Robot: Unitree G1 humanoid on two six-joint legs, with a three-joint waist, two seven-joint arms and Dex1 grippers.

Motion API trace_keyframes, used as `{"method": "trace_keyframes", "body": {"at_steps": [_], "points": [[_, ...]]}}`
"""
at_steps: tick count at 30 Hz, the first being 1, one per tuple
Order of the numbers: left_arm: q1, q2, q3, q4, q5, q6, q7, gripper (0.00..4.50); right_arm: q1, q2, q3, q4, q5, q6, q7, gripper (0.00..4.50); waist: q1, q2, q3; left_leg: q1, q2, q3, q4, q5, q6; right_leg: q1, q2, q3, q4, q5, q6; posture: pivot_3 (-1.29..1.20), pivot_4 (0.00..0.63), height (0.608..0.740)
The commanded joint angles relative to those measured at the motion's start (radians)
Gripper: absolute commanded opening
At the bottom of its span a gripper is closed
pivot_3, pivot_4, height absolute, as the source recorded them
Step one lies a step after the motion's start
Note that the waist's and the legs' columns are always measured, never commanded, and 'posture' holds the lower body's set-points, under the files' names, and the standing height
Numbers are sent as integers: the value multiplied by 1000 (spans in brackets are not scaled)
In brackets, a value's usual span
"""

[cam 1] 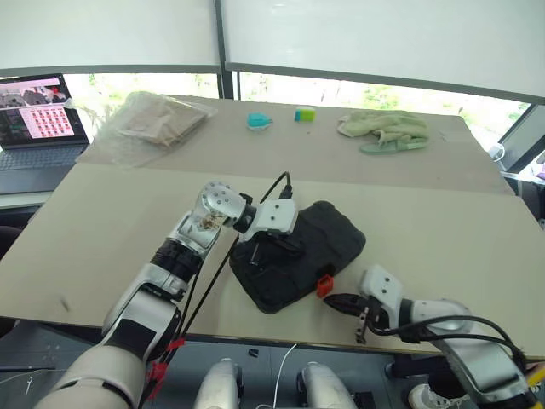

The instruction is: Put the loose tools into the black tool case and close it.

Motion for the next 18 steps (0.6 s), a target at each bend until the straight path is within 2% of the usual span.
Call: {"method": "trace_keyframes", "body": {"at_steps": [1,6,18], "points": [[21,16,-42,15,44,11,-18,88,-38,66,-49,-2,9,-86,-63,0,-1,0,0,0,0,0,0,0,0,0,0,0,0,0,0,0,150,740],[27,15,-46,11,45,8,-17,88,-31,100,-95,-62,70,-77,-52,0,-5,0,0,-1,1,0,0,0,0,-1,1,0,0,0,0,0,150,740],[19,-7,-53,44,52,-11,-9,88,10,65,-123,-151,110,-25,-32,0,-5,1,0,-1,1,0,-1,0,0,-2,1,1,0,0,0,0,150,740]]}}
